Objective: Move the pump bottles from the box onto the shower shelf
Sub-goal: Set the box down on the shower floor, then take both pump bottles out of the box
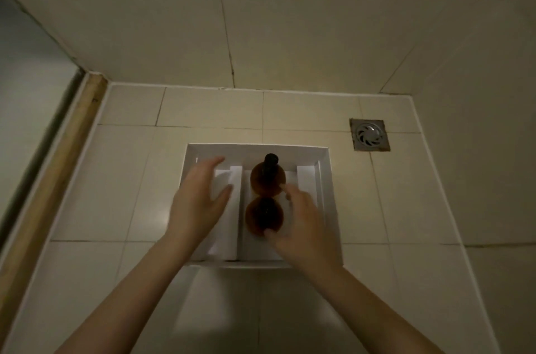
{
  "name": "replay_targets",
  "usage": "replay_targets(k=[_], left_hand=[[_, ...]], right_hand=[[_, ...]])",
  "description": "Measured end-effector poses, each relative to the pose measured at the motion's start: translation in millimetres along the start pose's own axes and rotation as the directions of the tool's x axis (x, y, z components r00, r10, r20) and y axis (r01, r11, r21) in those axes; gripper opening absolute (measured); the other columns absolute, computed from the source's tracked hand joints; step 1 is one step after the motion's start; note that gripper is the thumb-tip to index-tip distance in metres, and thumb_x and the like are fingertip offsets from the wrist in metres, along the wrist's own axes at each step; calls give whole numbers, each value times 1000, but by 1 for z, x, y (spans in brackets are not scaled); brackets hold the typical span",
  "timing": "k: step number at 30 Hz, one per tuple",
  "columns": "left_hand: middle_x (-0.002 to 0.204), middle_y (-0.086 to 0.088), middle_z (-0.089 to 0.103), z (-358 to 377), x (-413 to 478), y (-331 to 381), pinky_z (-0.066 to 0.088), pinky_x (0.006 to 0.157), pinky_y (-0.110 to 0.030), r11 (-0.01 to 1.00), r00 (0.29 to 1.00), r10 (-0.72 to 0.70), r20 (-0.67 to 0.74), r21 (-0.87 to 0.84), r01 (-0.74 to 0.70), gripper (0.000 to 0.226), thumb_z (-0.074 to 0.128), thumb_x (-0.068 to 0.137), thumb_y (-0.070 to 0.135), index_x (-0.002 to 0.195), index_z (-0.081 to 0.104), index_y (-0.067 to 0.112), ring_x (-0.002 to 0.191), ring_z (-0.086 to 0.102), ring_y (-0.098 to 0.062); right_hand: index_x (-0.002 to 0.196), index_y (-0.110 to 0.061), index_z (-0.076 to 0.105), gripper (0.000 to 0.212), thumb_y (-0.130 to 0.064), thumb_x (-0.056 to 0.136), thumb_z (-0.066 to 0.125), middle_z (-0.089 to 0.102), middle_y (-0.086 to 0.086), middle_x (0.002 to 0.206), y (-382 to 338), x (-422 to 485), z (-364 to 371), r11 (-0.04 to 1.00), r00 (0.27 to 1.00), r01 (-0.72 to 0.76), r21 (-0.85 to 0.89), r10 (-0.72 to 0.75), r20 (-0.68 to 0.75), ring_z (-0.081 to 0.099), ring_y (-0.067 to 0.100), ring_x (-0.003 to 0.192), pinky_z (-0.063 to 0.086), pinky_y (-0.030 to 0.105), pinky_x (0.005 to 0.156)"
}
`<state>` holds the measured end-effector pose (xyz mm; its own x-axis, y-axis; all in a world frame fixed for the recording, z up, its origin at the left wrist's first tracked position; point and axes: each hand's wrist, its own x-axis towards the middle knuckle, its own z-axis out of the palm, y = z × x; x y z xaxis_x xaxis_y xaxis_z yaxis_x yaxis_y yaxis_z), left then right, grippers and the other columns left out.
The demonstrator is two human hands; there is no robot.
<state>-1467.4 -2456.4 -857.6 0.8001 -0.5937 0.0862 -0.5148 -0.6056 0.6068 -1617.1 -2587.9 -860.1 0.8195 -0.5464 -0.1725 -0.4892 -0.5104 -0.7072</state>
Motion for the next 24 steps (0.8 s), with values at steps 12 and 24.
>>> replay_targets(k=[12,24], left_hand=[[102,3,62,63,59,40,39,82,-27,967,913,-161,376,-124,221,52,82,59,30,104,58,22,100,55,-16],[103,-4,68,46,50,21,41,77,-23,988,907,-145,395,5,156,48,80,64,32,107,65,16,96,60,-17]], right_hand=[[130,-36,32,72,-32,72,75,53,-8,122,5,7,32,998,997,-49,33,47,58,58,11,106,44,13,78],[111,-49,37,60,-40,66,76,52,-18,106,39,8,4,999,979,50,-12,-47,197,56,5,94,41,11,72]])
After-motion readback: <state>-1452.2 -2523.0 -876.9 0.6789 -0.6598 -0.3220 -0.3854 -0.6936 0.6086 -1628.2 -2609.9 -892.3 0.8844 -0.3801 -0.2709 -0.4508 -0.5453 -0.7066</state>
